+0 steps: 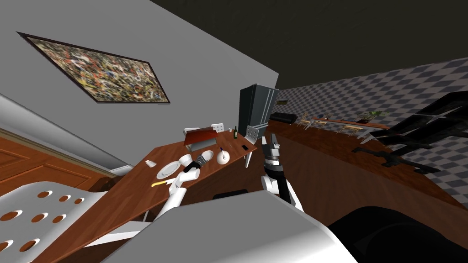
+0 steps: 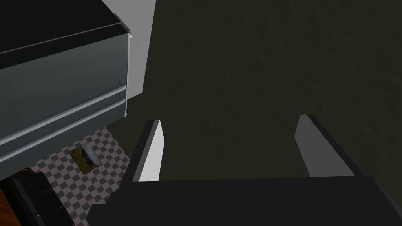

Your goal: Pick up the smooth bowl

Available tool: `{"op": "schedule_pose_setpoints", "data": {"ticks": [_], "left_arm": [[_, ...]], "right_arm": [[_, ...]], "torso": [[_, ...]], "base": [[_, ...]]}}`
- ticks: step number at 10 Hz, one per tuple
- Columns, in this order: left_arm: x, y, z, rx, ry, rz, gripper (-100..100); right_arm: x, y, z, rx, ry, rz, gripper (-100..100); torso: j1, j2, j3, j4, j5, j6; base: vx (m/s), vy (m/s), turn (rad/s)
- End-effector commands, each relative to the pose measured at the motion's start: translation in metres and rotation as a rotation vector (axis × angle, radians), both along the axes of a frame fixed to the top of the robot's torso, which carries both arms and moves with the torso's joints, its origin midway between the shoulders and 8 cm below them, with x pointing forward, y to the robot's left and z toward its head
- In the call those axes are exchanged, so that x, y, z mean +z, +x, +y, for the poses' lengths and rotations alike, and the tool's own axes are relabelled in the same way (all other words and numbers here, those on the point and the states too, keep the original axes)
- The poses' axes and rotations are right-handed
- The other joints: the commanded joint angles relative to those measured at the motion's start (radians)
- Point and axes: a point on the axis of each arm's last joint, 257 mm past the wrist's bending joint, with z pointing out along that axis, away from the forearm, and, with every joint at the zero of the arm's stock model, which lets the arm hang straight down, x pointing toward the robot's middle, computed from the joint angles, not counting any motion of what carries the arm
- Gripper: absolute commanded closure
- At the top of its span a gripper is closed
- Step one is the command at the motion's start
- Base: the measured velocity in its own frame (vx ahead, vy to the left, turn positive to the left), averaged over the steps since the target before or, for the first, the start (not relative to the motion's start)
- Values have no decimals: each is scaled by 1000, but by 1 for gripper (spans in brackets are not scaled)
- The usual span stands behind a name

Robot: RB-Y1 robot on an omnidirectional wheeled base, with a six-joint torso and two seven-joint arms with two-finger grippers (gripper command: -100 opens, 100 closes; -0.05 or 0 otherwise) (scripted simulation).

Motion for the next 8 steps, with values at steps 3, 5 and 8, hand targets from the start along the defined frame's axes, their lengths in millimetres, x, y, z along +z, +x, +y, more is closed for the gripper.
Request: {"op": "schedule_pose_setpoints", "data": {"ticks": [3,5,8], "left_arm": [[-38,-13,10,51,-67,127,-100],[-57,-21,13,79,-104,192,-100],[-78,-32,15,109,-148,264,-100]], "right_arm": [[0,0,0,0,0,0,0],[0,0,0,0,0,0,0],[0,0,0,0,0,0,0]], "torso": [[0,-1,0,0,0,0],[0,-1,-1,0,0,0],[0,-1,-1,0,0,0]], "base": [[42,0,-103],[50,-2,-105],[42,0,-83]]}}
